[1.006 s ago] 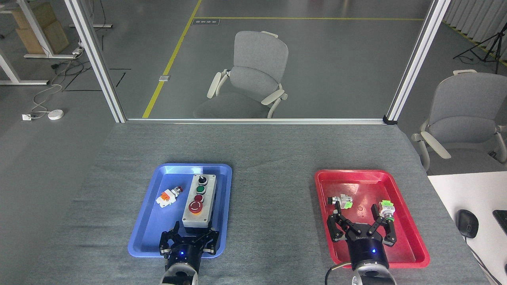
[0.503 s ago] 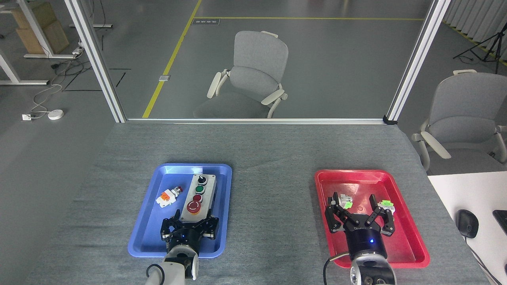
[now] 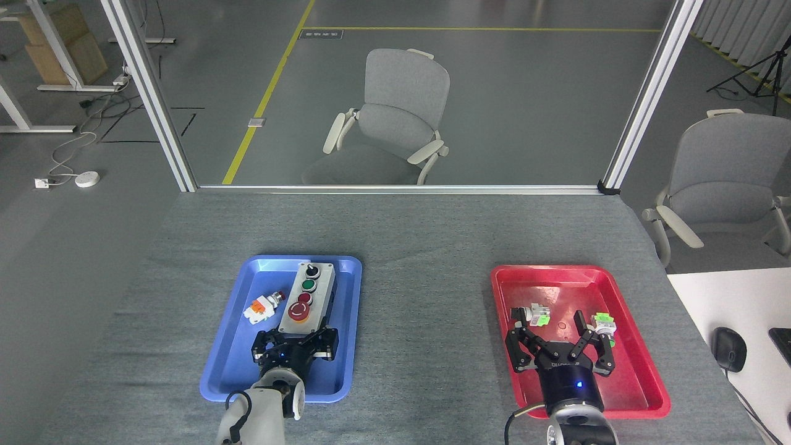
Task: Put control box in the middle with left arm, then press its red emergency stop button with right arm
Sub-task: 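Lift the control box and carry it out of the blue tray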
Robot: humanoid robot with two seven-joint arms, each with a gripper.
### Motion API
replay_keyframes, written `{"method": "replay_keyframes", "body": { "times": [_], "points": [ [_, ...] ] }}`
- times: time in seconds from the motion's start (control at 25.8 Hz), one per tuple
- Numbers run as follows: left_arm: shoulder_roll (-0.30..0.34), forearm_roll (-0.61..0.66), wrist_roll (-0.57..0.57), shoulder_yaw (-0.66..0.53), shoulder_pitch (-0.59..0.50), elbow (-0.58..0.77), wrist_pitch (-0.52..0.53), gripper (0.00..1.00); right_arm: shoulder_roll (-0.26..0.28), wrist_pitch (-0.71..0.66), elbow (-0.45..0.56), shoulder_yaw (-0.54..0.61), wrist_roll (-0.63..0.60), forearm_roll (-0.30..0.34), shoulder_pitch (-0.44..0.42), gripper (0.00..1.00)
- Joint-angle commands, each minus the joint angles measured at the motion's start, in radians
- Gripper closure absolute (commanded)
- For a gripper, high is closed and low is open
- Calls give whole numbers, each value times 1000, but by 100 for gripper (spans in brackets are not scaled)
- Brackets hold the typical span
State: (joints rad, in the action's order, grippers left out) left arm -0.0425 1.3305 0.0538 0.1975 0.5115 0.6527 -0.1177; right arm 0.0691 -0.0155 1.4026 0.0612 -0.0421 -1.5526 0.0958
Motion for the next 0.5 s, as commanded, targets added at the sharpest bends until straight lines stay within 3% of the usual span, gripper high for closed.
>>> {"method": "replay_keyframes", "body": {
  "times": [0.0, 0.12, 0.35, 0.46],
  "points": [
    [23, 9, 24, 2, 24, 10, 27, 100, 3, -6, -1, 0, -7, 0, -4, 2],
    [39, 9, 61, 2, 21, 87, 33, 100, 6, -9, -1, 3, -7, 0, 2, 2],
    [30, 13, 54, 7, -108, 424, 32, 100, 3, -9, 7, 5, -2, 0, 7, 2],
    [26, 13, 49, 80, -140, 479, 16, 100, 5, -9, 9, 3, -2, 0, 5, 2]
  ]
}}
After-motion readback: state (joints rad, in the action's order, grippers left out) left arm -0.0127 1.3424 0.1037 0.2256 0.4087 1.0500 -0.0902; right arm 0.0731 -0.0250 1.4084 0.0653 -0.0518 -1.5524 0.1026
